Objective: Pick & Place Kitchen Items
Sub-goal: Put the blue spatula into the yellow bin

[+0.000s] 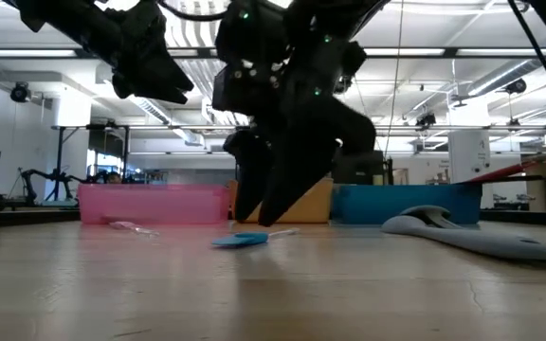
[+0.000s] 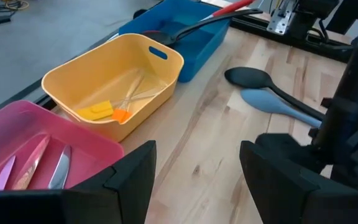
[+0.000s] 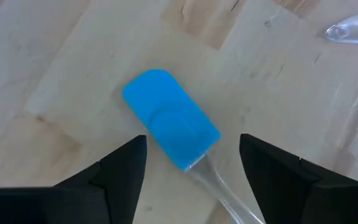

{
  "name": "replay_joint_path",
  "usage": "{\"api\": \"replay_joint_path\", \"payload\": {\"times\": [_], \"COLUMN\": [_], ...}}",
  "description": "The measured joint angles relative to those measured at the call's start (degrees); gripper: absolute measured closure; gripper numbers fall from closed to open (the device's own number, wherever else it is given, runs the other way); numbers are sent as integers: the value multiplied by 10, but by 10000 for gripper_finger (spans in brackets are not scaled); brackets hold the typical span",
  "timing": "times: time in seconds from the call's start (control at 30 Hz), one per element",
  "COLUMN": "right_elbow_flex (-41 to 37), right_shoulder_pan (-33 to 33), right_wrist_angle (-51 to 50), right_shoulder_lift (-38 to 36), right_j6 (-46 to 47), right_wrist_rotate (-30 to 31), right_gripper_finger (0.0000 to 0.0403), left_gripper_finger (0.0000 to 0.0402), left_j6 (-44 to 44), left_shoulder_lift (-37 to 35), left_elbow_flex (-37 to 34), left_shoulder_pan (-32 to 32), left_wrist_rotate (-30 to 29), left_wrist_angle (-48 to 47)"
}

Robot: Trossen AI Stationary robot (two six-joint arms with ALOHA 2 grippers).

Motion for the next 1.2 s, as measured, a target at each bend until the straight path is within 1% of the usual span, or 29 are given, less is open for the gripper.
{"api": "replay_joint_path", "payload": {"times": [0.2, 0.37, 0.47, 0.6, 0.83, 0.87, 1.03, 1.13, 1.2], "right_elbow_flex": [8, 11, 17, 22, 24, 24, 23, 21, 17], "right_shoulder_pan": [4, 4, 4, 5, 4, 4, 4, 4, 4], "right_wrist_angle": [-1, -1, -1, 1, -5, -8, -51, -79, -114], "right_shoulder_lift": [31, 42, 47, 48, 48, 48, 38, 21, 5], "right_j6": [2, 7, 21, 41, 68, 68, 52, 51, 44], "right_wrist_rotate": [-3, -6, -4, -1, 2, 2, 0, 0, 2], "right_gripper_finger": [167, 166, 177, 216, 326, 334, 334, 334, 334], "left_gripper_finger": [165, 165, 165, 165, 165, 165, 165, 165, 165], "left_j6": [0, 0, 0, 0, 0, 0, 0, 0, 0], "left_shoulder_lift": [0, 0, 0, 0, 0, 0, 0, 0, 0], "left_elbow_flex": [0, 0, -1, -1, -1, -1, -1, -1, -1], "left_shoulder_pan": [-1, -1, -1, -1, -1, -1, -1, -1, -1], "left_wrist_rotate": [0, 0, 0, 0, 0, 0, 0, 0, 0], "left_wrist_angle": [0, 0, 0, 0, 0, 0, 0, 0, 0]}}
